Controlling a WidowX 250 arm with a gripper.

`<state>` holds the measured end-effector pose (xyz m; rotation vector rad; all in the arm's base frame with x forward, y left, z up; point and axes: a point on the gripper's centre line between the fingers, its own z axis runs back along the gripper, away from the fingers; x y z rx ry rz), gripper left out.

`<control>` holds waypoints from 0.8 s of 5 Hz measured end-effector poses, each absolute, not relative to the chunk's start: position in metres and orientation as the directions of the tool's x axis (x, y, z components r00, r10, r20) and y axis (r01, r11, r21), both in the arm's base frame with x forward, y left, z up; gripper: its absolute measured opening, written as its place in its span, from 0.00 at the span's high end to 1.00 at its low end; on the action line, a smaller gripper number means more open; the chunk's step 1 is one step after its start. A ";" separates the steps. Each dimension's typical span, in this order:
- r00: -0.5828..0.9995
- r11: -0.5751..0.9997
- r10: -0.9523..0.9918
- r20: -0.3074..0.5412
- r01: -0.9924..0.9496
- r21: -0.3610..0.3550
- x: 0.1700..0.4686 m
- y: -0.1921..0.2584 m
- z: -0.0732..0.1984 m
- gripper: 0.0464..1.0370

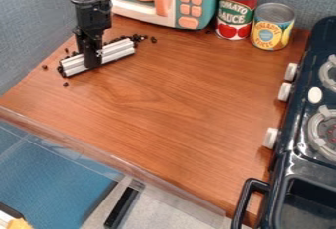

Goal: Sweep into pile

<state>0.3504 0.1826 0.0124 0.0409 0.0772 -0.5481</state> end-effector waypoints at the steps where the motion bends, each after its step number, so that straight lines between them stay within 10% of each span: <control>1: 0.852 0.852 -0.524 -0.026 0.523 -0.014 0.346 0.178 0.016 0.67; 4: 0.838 0.832 -0.521 0.162 0.541 -0.123 0.339 0.156 0.059 0.67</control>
